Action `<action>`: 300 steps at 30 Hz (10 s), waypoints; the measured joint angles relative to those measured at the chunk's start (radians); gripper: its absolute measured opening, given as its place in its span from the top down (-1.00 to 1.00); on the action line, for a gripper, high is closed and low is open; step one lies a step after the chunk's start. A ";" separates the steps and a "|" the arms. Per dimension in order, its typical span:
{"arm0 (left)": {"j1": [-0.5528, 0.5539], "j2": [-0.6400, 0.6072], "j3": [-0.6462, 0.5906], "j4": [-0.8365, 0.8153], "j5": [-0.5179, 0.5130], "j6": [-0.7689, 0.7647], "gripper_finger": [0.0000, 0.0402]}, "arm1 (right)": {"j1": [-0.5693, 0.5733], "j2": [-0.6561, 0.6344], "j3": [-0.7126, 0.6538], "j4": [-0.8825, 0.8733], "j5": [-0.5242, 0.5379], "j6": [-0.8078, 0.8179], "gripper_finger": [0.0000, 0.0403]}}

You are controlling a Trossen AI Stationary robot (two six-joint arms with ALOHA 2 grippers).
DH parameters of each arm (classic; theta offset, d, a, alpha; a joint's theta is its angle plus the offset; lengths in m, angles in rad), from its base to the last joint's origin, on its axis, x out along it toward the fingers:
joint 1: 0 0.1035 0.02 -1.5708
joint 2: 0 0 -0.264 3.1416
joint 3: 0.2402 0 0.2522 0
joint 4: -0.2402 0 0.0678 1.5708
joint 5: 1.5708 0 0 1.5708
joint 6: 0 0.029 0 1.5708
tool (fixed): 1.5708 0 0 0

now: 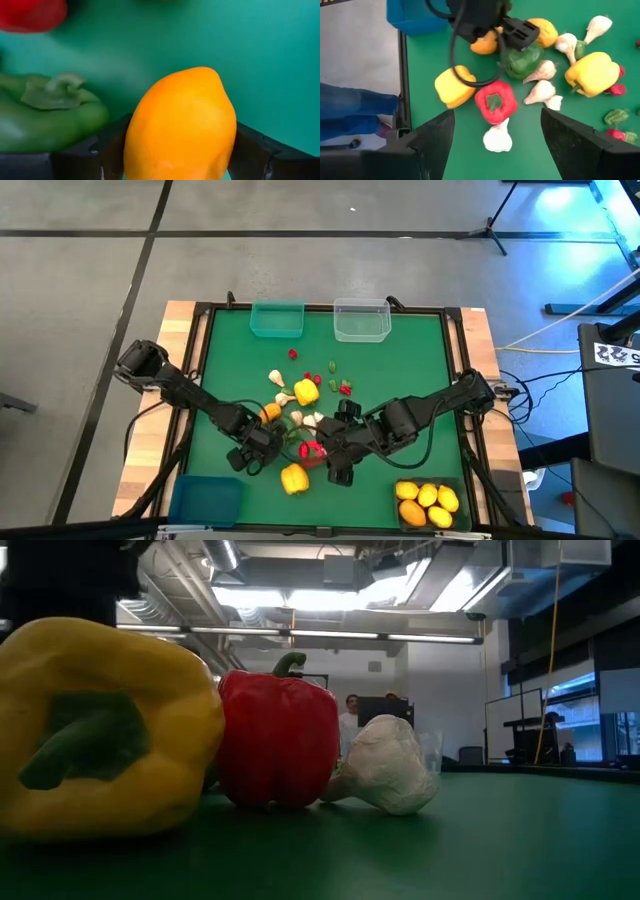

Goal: Sort produce into baskets
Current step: Put the lemon into the black bin

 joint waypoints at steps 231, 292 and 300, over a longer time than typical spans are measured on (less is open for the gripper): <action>0.261 -0.613 0.146 -0.263 -0.180 -0.661 -0.66 | 0.683 -0.170 -0.582 -0.319 -0.128 1.633 -0.26; 0.108 -0.443 -0.511 0.344 -0.458 -1.134 -0.63 | 0.676 -0.170 -0.582 -0.295 -0.069 1.637 -0.25; 0.109 -0.443 -0.522 0.359 -0.475 -1.078 -0.45 | 0.676 -0.170 -0.582 -0.295 -0.068 1.637 -0.25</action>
